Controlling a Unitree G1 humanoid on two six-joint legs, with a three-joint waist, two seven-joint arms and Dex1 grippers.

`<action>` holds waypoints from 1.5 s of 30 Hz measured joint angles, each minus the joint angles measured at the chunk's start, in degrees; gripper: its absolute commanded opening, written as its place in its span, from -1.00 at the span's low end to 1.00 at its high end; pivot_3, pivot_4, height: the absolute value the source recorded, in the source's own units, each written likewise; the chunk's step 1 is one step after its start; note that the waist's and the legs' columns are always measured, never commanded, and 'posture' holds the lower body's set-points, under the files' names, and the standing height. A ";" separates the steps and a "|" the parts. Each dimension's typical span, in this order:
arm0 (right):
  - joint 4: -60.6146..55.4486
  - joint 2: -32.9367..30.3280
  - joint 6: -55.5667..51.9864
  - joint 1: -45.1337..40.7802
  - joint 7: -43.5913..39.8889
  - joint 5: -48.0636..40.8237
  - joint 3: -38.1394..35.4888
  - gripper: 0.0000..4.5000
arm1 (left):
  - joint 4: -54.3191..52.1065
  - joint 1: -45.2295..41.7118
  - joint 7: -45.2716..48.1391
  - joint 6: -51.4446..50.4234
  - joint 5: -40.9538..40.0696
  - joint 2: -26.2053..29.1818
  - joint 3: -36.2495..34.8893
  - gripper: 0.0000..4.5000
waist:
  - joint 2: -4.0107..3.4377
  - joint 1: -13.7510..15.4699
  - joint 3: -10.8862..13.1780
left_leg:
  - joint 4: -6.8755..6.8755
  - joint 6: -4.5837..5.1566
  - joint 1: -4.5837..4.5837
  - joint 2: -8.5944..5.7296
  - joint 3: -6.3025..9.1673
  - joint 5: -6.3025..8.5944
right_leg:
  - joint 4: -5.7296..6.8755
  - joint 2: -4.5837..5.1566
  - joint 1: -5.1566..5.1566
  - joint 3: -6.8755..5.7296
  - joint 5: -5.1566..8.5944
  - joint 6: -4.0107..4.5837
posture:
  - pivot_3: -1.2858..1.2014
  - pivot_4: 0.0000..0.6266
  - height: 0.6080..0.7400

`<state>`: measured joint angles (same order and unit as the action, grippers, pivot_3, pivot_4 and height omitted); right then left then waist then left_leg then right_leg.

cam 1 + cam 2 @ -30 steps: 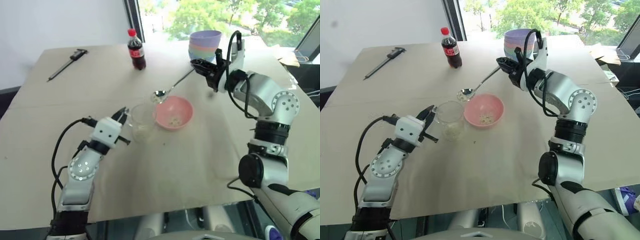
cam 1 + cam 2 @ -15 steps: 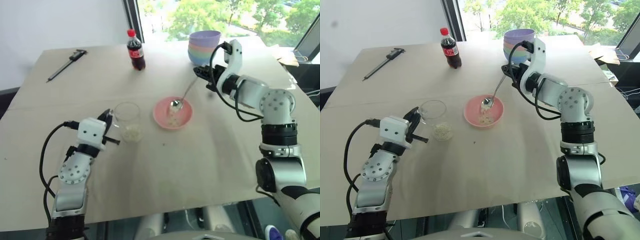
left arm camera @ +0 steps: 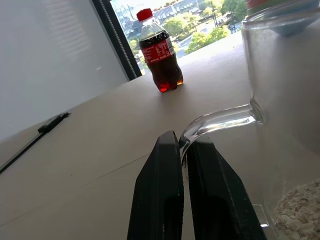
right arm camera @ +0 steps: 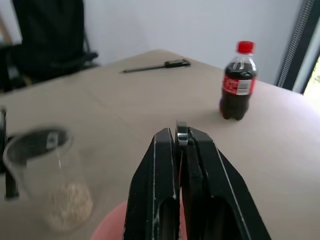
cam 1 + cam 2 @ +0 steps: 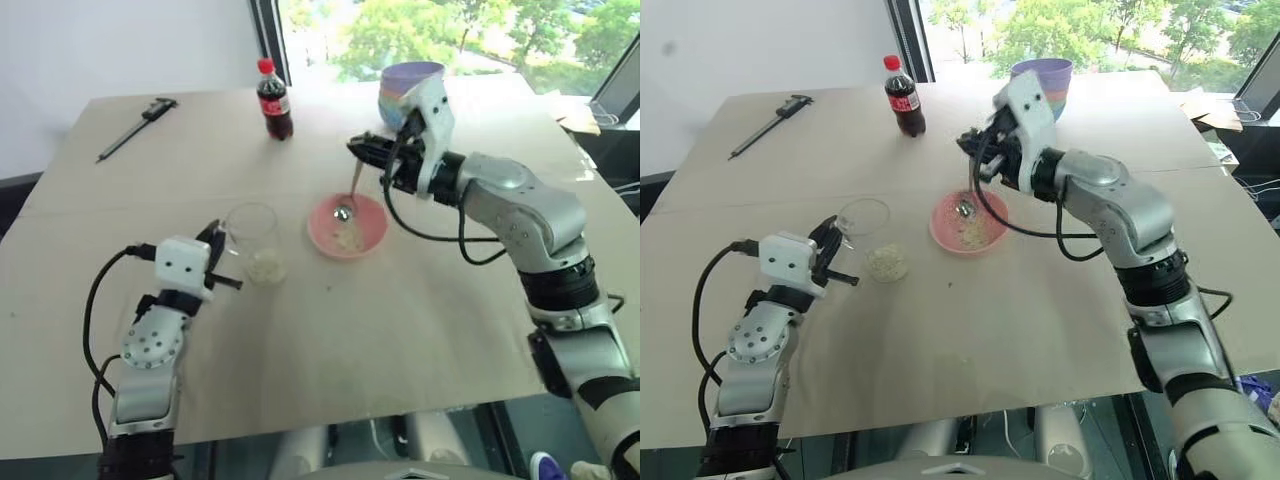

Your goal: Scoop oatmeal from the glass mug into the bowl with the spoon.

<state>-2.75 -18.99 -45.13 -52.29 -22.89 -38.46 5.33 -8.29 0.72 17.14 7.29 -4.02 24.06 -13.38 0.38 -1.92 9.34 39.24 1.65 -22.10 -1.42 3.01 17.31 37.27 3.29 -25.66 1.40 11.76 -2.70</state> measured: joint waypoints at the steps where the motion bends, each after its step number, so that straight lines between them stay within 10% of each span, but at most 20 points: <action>1: 1.47 1.65 -1.91 -0.94 2.28 -1.37 -2.94 -1.00 | 0.01 -0.04 -0.06 0.08 0.12 -0.03 0.01 -0.98 | -0.01 0.00 0.00 | 0.00 -0.01 -0.02 0.00 0.00 0.00 | 0.00 0.03 -0.02 0.00 0.00 0.00 | 0.03 -0.52 1.00; 10: 4.75 15.02 -13.65 -8.97 17.92 -18.03 -19.81 -1.00 | 0.76 -0.27 -1.13 1.02 0.52 -1.32 0.22 -0.98 | -0.02 -0.18 0.00 | -0.11 -0.01 -0.03 -0.01 0.02 0.00 | -0.09 0.05 -0.03 -0.02 0.00 0.00 | 0.03 -0.52 1.00; 34: -0.73 18.78 -9.79 -3.24 9.76 -3.99 1.32 -1.00 | 4.45 -3.72 -4.05 3.30 2.81 -4.83 2.33 -0.98 | -0.02 -0.25 -0.01 | -0.08 -0.08 -0.02 -0.12 0.13 -0.04 | -0.01 -0.13 -0.01 -0.15 0.00 0.00 | 0.03 -0.52 1.00; 41: 0.59 19.57 -5.17 -2.96 7.46 0.37 2.15 0.27 | 4.58 -3.89 -5.10 3.41 3.35 -5.91 2.79 -1.00 | -0.02 -0.28 0.00 | -0.08 -0.21 -0.02 -0.12 0.15 -0.12 | -0.02 -0.13 -0.01 -0.14 0.00 0.00 | 0.03 -0.52 1.00; 45: 2.68 19.23 -2.42 -3.20 7.20 1.90 -0.61 0.27 | 4.64 -3.84 -4.87 3.57 3.32 -5.88 2.79 -1.00 | -0.02 -0.25 -0.01 | -0.08 -0.21 -0.02 -0.12 0.16 -0.12 | -0.02 -0.13 -0.01 -0.15 0.00 0.00 | 0.03 -0.52 1.00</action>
<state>-0.07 0.24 -47.55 -55.48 -15.69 -36.56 4.72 -3.65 -3.13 12.28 10.86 -0.70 18.18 -10.59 0.36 -2.17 9.33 39.16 1.44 -22.12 -1.55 3.17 17.19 37.25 3.16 -25.67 1.26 11.76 -2.69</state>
